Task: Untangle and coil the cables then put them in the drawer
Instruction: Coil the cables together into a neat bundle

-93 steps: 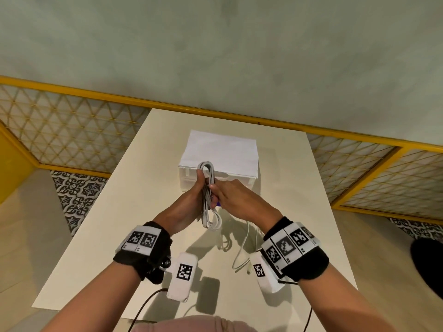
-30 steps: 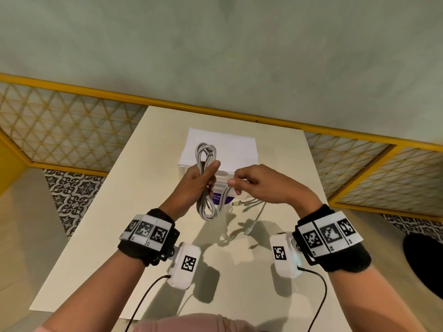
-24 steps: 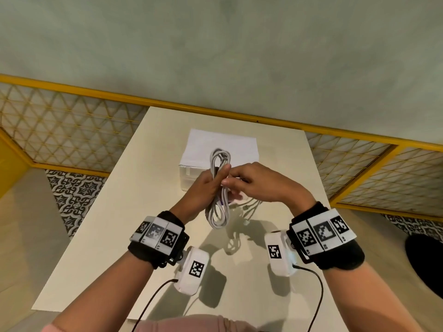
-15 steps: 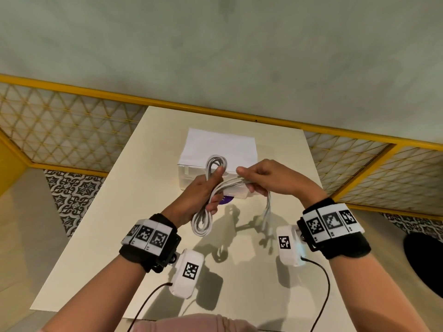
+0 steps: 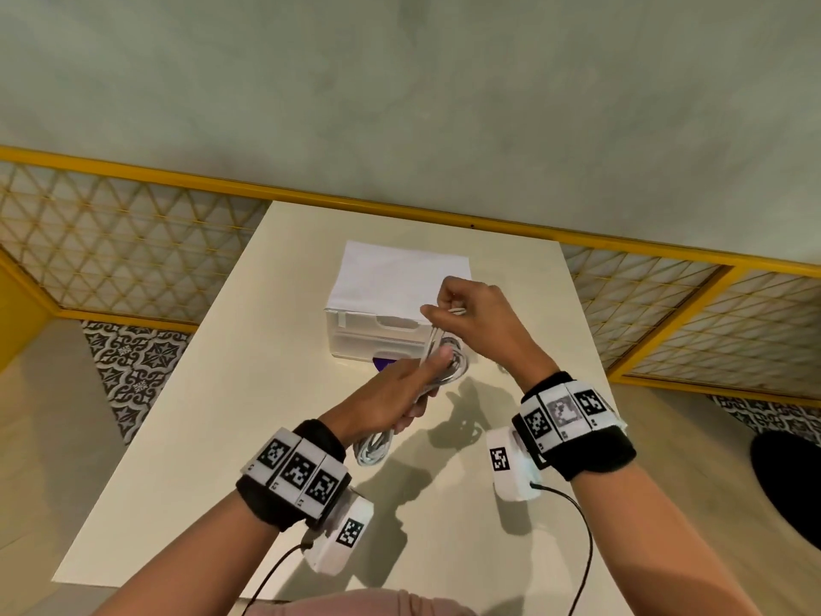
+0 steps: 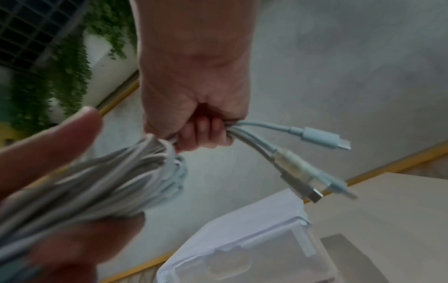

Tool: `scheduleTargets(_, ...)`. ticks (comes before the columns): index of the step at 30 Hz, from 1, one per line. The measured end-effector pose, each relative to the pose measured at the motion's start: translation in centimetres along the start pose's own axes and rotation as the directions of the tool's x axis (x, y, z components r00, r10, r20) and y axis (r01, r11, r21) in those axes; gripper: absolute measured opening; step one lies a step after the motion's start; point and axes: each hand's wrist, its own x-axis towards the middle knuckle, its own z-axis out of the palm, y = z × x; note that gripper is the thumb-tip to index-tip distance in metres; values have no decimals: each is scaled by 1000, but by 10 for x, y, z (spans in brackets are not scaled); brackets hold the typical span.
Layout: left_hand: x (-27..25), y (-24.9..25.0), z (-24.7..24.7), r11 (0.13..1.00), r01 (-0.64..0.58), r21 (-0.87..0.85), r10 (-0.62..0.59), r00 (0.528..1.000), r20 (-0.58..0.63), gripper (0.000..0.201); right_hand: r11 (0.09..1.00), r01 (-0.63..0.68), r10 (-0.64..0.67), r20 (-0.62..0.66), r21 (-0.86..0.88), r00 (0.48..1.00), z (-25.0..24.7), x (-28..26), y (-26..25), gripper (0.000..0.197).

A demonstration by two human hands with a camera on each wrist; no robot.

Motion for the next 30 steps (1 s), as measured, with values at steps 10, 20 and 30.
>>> scheduleTargets(10,-1,3,-16,984,-167,-57,150,962,-227,49,959,-132,139,-10,249,990,11,-19,29,46)
scheduleTargets(20,5,5,-16,957,-231,-177,179,946,-271,52,942,-82,95,-26,326,995,23,-31,2,27)
scheduleTargets(30,4,-5,-19,922,-192,-337,167,981,-102,50,668,-210,211,88,714,973,34,-35,-6,19)
